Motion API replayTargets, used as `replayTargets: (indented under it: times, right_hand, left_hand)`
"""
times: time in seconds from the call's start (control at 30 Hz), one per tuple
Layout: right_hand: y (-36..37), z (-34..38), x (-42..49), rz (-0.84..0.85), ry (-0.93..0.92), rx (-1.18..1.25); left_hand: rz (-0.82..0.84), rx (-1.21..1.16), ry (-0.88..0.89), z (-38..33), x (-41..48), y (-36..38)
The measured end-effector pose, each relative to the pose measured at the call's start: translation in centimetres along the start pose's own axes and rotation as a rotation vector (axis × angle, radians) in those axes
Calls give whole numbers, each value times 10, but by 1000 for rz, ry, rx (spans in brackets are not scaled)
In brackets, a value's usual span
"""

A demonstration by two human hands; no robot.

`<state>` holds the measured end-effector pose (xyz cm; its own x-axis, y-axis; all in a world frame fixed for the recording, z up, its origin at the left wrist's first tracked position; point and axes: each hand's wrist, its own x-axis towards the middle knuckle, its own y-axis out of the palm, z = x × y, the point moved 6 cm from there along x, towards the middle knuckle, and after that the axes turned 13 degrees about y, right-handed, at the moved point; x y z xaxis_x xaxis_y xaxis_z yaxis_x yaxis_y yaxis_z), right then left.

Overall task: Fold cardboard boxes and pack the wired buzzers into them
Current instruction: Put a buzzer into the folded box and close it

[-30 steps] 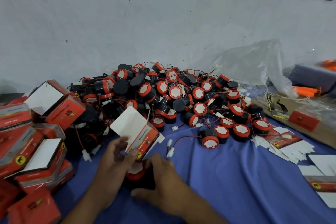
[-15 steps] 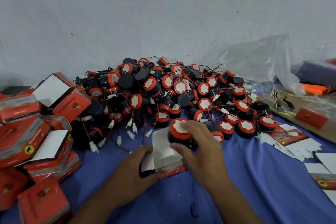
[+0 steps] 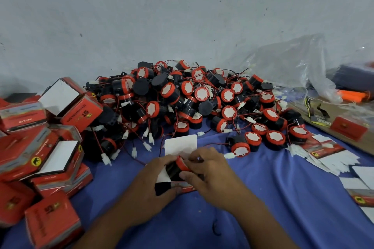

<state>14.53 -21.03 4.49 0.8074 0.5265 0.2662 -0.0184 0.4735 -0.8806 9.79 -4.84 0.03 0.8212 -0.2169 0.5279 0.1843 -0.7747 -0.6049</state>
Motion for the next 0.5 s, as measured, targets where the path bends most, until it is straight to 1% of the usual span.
replayTargets:
  times: [0.07, 0.17, 0.37, 0.43, 0.5]
  right_hand:
    - [0, 0, 0, 11, -9, -27]
    - [1, -2, -4, -7, 23, -16]
    - [7, 6, -4, -21, 64, -92]
    - [6, 8, -4, -18, 83, -52]
    - [1, 8, -4, -48, 111, 40]
  left_hand:
    - [9, 13, 22, -1, 1, 0]
    - [19, 10, 42, -2, 2, 1]
    - [-31, -54, -13, 5, 1, -1]
    - [-38, -56, -45, 8, -1, -1]
    - [-17, -66, -41, 9, -1, 1]
